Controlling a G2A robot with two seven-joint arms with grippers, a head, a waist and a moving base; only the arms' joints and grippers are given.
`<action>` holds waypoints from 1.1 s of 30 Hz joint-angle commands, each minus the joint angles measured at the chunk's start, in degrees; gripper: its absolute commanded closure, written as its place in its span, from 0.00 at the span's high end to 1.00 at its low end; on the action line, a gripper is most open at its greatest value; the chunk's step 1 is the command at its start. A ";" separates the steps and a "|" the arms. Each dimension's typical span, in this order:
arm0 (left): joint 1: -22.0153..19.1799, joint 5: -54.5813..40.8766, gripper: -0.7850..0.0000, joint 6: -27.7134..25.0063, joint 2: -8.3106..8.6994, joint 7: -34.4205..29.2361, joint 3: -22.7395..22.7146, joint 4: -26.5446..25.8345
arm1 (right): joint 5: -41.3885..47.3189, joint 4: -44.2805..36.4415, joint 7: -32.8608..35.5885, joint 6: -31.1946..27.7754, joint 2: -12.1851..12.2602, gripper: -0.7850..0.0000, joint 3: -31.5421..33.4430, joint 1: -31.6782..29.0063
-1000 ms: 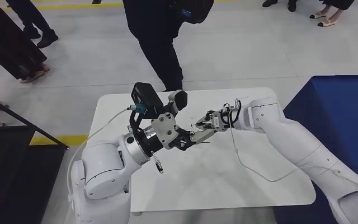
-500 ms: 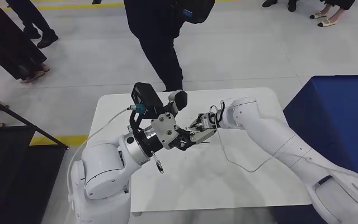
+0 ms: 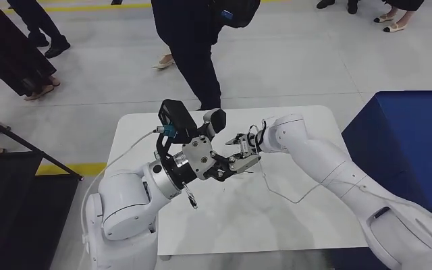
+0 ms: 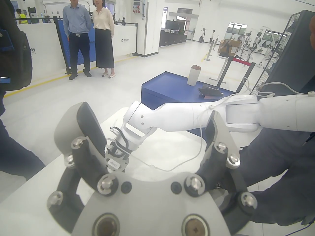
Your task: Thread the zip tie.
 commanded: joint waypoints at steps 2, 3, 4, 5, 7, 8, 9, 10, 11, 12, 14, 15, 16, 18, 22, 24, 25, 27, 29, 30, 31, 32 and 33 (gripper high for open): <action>0.00 0.00 1.00 0.00 0.00 0.00 0.00 0.00 | -4.21 -3.31 2.33 -10.18 2.26 1.00 5.48 -2.50; 0.00 0.00 1.00 0.00 0.00 0.00 0.00 0.00 | -6.04 -5.48 2.94 -14.81 3.37 1.00 8.02 -4.30; 0.00 0.00 1.00 0.00 0.00 0.00 0.00 0.00 | -7.71 -8.15 3.82 -19.50 4.63 1.00 10.93 -6.84; 0.00 0.00 1.00 0.00 0.00 0.00 0.00 0.00 | -9.53 -11.29 4.47 -22.82 5.98 1.00 13.85 -9.90; 0.00 0.00 1.00 0.00 0.00 0.00 0.00 0.00 | -12.69 -17.56 4.10 -28.99 8.26 1.00 19.74 -15.62; 0.00 0.00 1.00 0.00 0.00 0.00 0.00 0.00 | -14.84 -22.87 3.11 -33.38 9.92 1.00 24.59 -21.20; 0.00 0.00 1.00 0.00 0.00 0.00 0.00 0.00 | -16.36 -27.11 2.36 -36.19 11.01 1.00 28.21 -25.43; 0.00 0.00 1.00 0.00 0.00 0.00 0.00 0.00 | -17.62 -31.09 1.38 -38.98 11.93 1.00 31.72 -29.87; 0.00 0.00 1.00 0.00 0.00 0.00 0.00 0.00 | -19.31 -34.80 0.43 -41.09 12.71 1.00 34.86 -34.09; 0.00 0.00 1.00 0.00 0.00 0.00 0.00 0.00 | -21.31 -38.25 -0.48 -43.29 13.33 1.00 37.71 -38.02; 0.00 0.00 1.00 0.00 0.00 0.00 0.00 0.00 | -24.76 -43.68 -1.74 -46.85 14.14 1.00 42.13 -45.03; 0.00 0.00 1.00 0.00 0.00 0.00 0.00 0.00 | -25.74 -45.81 -1.27 -47.66 14.41 1.00 43.83 -47.78; 0.00 0.00 1.00 0.00 0.00 0.00 0.00 0.00 | -26.57 -47.27 -0.76 -48.54 14.60 1.00 45.45 -50.13; 0.00 0.00 1.00 0.00 0.00 0.00 0.00 0.00 | -28.44 -48.99 0.41 -47.66 14.90 1.00 47.29 -52.96; 0.00 0.00 1.00 0.00 0.00 0.00 0.00 0.00 | -28.84 -49.42 0.80 -47.30 14.97 1.00 47.71 -53.56; 0.00 0.00 1.00 0.00 0.00 0.00 0.00 0.00 | -28.77 -49.32 0.76 -47.29 14.96 1.00 47.62 -53.37; 0.00 0.00 1.00 0.00 0.00 0.00 0.00 0.00 | -28.74 -49.29 0.73 -47.32 14.95 1.00 47.59 -53.32; 0.00 0.00 1.00 0.00 0.00 0.00 0.00 0.00 | -28.73 -49.29 0.73 -47.33 14.95 1.00 47.59 -53.32; 0.00 0.00 1.00 0.00 0.00 0.00 0.00 0.00 | -28.73 -49.29 0.72 -47.33 14.95 1.00 47.59 -53.32; 0.00 0.00 1.00 0.00 0.00 0.00 0.00 0.00 | -28.73 -49.29 0.72 -47.33 14.95 1.00 47.59 -53.32; 0.00 0.00 1.00 0.00 0.00 0.00 0.00 0.00 | -28.73 -49.29 0.72 -47.33 14.95 1.00 47.59 -53.32; 0.00 0.00 1.00 0.00 0.00 0.00 0.00 0.00 | -28.73 -49.29 0.72 -47.33 14.95 1.00 47.59 -53.32; 0.00 0.00 1.00 0.00 0.00 0.00 0.00 0.00 | -28.73 -49.29 0.72 -47.33 14.95 1.00 47.59 -53.32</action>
